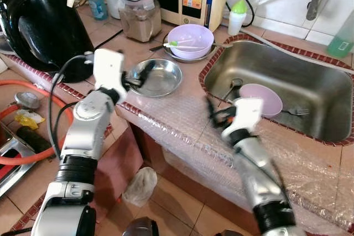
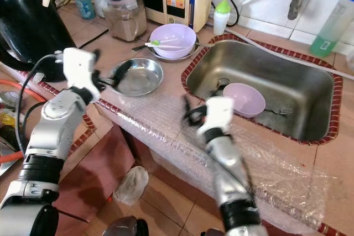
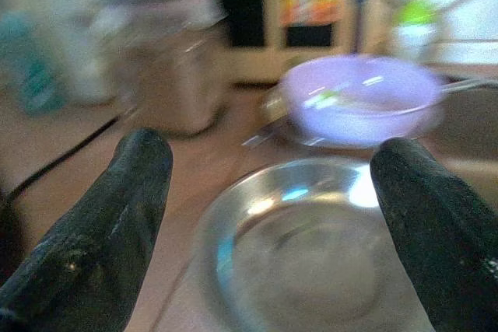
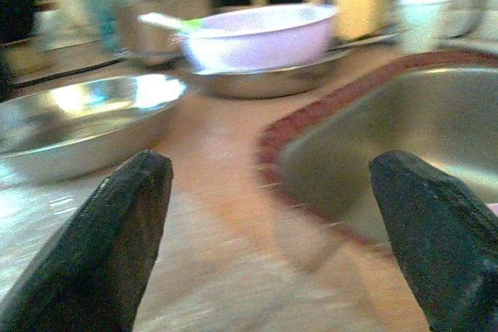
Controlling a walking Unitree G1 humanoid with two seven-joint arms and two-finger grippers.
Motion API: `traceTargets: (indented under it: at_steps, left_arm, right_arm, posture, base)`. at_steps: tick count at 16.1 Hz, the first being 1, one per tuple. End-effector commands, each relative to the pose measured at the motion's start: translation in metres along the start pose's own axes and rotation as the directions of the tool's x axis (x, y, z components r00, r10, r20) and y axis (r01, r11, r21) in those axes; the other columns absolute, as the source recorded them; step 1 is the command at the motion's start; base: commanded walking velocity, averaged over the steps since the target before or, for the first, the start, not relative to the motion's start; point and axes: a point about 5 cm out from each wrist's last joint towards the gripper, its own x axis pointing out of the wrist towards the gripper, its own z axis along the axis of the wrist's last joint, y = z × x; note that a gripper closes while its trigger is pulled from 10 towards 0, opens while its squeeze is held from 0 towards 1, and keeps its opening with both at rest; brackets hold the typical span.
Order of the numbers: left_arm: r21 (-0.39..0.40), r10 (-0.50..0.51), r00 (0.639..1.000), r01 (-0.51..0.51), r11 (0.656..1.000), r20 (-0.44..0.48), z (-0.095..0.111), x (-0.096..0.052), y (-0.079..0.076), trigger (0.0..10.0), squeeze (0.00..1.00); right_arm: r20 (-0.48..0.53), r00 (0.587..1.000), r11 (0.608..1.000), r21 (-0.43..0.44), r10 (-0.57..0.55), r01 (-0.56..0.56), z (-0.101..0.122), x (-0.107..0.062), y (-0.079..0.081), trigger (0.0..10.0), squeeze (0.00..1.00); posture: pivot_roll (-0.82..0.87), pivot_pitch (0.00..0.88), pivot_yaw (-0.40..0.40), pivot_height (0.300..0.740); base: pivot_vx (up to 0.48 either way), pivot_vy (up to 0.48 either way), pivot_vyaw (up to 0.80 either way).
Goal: Kitchen organization
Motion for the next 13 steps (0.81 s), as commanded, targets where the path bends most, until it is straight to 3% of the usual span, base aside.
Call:
traceTargets:
  at_steps: [1,2,3,7,8,12,13]
  left_arm:
    - [-0.063,0.098,0.994,-0.101,0.993,-0.050,-0.005,0.002,0.016,10.0,1.00]
    - [-0.081,0.117,0.990,-0.123,0.989,-0.079,-0.009,0.002,0.020,10.0,0.87]
    - [-0.112,0.146,0.983,-0.158,0.981,-0.110,-0.013,0.003,0.025,10.0,0.00]
    - [-0.184,0.123,0.973,-0.159,0.970,-0.195,-0.025,0.009,0.026,10.0,0.00]
    - [-0.262,0.109,0.964,-0.173,0.950,-0.241,-0.031,0.015,0.024,10.0,0.00]
    - [-0.335,0.061,0.960,-0.154,0.929,-0.273,-0.031,0.028,0.013,10.0,0.00]
    - [-0.349,0.051,0.956,-0.154,0.924,-0.287,-0.032,0.029,0.011,8.2,0.00]
  right_arm:
    - [0.029,0.997,0.997,0.024,0.072,-0.072,0.010,0.001,0.010,10.0,0.99]
    - [0.042,0.993,0.993,0.041,0.111,-0.112,0.014,0.000,0.014,10.0,0.08]
    - [0.053,0.984,0.986,0.015,0.168,-0.169,0.020,-0.001,0.019,10.0,0.00]
    - [0.030,0.981,0.981,-0.029,0.193,-0.192,0.021,-0.005,0.018,10.0,0.00]
    - [0.012,0.983,0.983,-0.035,0.183,-0.182,0.019,-0.008,0.015,10.0,0.00]
    - [0.000,0.976,0.975,-0.044,0.218,-0.218,0.024,-0.012,0.018,10.0,0.00]
    - [-0.003,0.976,0.975,-0.045,0.216,-0.216,0.024,-0.013,0.018,10.0,0.00]
  posture:
    - [0.03,0.025,0.063,0.740]
    - [0.03,0.025,0.063,0.740]
    - [0.02,0.024,0.064,0.740]
    - [0.01,0.027,0.062,0.740]
    - [0.00,0.032,0.059,0.740]
    - [-0.02,0.045,0.057,0.740]
    - [-0.02,0.051,0.057,0.740]
  base:
    - [0.000,0.000,0.00]
    - [0.000,0.000,0.00]
    - [0.000,0.000,0.00]
    - [0.000,0.000,0.00]
    - [0.000,0.000,0.00]
    - [0.000,0.000,0.00]
    - [0.000,0.000,0.00]
